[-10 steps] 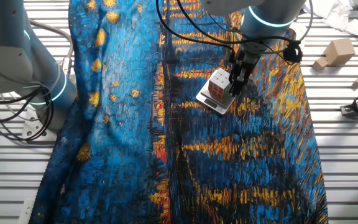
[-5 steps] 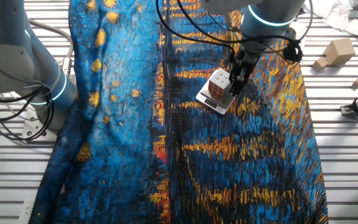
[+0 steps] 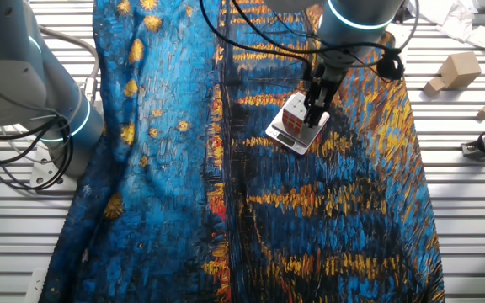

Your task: Remove the object from the scale

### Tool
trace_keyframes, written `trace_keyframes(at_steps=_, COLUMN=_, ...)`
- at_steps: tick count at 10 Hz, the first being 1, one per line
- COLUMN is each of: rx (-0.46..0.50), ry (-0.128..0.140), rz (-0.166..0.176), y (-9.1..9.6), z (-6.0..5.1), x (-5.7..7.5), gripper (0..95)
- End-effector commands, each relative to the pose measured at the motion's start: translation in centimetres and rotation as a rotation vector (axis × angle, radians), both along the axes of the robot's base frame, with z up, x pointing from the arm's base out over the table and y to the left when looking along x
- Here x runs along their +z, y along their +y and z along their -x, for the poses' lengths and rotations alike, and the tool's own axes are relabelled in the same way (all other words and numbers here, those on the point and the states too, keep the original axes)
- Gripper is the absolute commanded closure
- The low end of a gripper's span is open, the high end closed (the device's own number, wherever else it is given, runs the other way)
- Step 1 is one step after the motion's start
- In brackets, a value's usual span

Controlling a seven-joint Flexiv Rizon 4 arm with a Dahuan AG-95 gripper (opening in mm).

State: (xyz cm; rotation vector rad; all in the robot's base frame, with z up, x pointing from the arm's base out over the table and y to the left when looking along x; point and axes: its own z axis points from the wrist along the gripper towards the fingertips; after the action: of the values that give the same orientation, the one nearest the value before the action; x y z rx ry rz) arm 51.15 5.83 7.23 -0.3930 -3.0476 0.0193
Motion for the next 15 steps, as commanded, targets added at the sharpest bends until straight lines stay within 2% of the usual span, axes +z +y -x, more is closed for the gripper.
trace_keyframes(at_steps=1, rx=0.0, ry=0.002, rz=0.0, y=0.0, z=0.0, x=0.1, gripper=19.0)
trace_keyframes(at_steps=4, rx=0.0, ry=0.012, rz=-0.003, y=0.0, z=0.1, x=-0.2, gripper=19.0)
trace_keyframes(at_steps=8, rx=0.0, ry=0.011, rz=-0.001, y=-0.1, z=0.5, x=-1.1, gripper=19.0)
trace_keyframes(at_steps=15, rx=0.0, ry=0.009, rz=0.001, y=-0.1, z=0.5, x=-1.2, gripper=19.0)
